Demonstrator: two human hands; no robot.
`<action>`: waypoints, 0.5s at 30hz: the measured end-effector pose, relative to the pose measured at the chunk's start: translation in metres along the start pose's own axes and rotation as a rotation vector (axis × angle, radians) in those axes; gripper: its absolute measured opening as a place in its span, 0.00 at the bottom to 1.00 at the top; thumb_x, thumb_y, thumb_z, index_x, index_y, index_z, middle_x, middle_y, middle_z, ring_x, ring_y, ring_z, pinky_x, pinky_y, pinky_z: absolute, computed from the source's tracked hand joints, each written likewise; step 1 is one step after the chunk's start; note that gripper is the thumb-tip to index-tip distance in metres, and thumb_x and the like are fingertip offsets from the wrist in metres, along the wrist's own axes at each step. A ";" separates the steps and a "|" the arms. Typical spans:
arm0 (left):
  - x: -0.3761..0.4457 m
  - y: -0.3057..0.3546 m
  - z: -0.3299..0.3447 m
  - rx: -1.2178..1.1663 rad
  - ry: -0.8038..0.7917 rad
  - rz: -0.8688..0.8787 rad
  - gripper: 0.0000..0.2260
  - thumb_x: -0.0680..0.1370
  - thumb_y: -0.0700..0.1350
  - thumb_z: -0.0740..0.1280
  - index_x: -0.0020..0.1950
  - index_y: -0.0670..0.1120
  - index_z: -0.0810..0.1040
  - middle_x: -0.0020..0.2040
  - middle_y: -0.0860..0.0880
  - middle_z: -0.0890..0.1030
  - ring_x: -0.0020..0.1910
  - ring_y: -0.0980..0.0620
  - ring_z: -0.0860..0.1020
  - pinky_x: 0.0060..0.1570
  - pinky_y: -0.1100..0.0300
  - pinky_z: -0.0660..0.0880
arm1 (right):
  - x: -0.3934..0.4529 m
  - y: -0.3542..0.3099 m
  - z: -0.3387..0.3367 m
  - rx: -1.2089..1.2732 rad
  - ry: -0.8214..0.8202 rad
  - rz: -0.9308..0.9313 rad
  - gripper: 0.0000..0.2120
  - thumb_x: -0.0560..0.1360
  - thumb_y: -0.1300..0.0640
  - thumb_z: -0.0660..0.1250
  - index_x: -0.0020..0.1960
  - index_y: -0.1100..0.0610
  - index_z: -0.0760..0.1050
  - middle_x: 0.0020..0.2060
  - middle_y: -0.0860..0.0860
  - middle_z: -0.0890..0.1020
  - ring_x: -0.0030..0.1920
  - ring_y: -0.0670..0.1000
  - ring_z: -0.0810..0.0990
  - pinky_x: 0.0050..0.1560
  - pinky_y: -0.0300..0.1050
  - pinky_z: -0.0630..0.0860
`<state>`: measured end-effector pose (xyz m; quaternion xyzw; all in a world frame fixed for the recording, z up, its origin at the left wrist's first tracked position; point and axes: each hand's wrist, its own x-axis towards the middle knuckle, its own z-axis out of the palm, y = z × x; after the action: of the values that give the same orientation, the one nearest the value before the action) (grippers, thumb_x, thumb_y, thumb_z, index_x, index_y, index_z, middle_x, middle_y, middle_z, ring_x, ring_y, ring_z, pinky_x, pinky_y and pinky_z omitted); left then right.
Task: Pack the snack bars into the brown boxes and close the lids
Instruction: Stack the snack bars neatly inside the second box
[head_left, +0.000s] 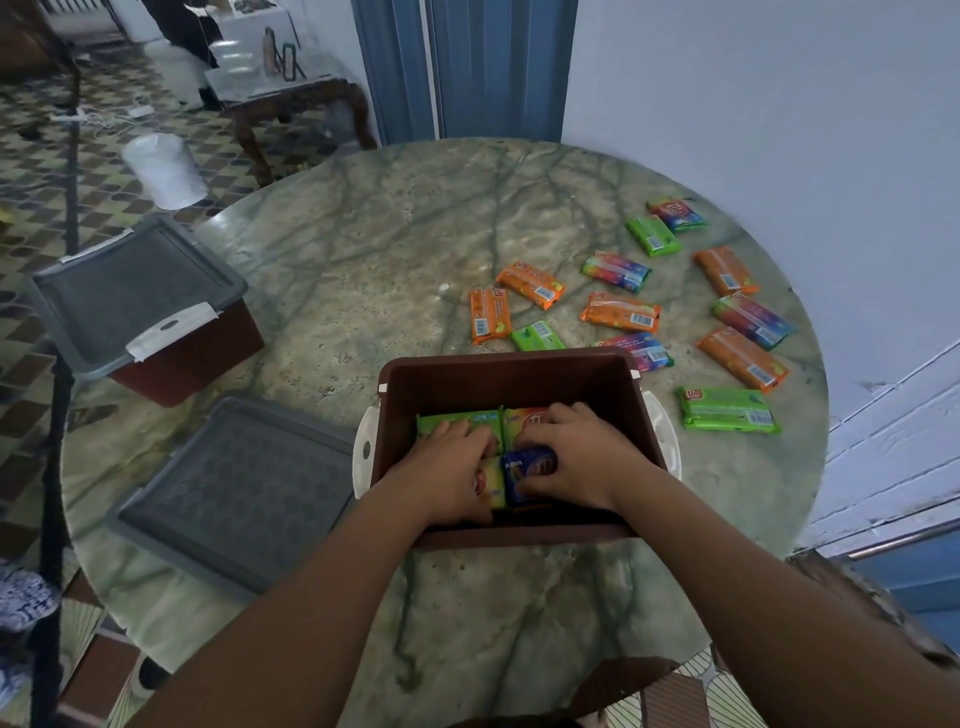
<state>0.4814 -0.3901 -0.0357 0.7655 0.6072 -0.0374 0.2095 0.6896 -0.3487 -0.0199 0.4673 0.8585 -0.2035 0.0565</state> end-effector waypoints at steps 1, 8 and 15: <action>0.000 0.000 0.000 -0.001 -0.004 0.002 0.32 0.62 0.57 0.79 0.61 0.54 0.70 0.59 0.51 0.70 0.59 0.50 0.68 0.59 0.51 0.72 | -0.001 -0.001 0.001 -0.019 -0.026 -0.004 0.34 0.67 0.31 0.74 0.69 0.41 0.72 0.61 0.49 0.70 0.63 0.54 0.67 0.63 0.53 0.72; -0.001 0.002 -0.001 -0.007 -0.016 -0.005 0.33 0.61 0.58 0.79 0.61 0.55 0.69 0.59 0.51 0.70 0.60 0.49 0.67 0.60 0.51 0.71 | 0.001 -0.001 0.005 -0.113 -0.044 -0.013 0.33 0.67 0.38 0.77 0.66 0.45 0.69 0.67 0.50 0.71 0.66 0.56 0.69 0.62 0.54 0.69; -0.012 0.010 -0.012 -0.382 0.161 -0.086 0.28 0.64 0.54 0.81 0.52 0.55 0.64 0.43 0.52 0.79 0.40 0.54 0.79 0.41 0.48 0.79 | 0.000 -0.002 0.004 -0.124 -0.054 0.003 0.36 0.66 0.38 0.77 0.69 0.46 0.69 0.68 0.50 0.70 0.68 0.56 0.68 0.66 0.55 0.66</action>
<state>0.4851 -0.3979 -0.0186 0.6857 0.6502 0.1309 0.2998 0.6875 -0.3514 -0.0227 0.4583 0.8670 -0.1625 0.1086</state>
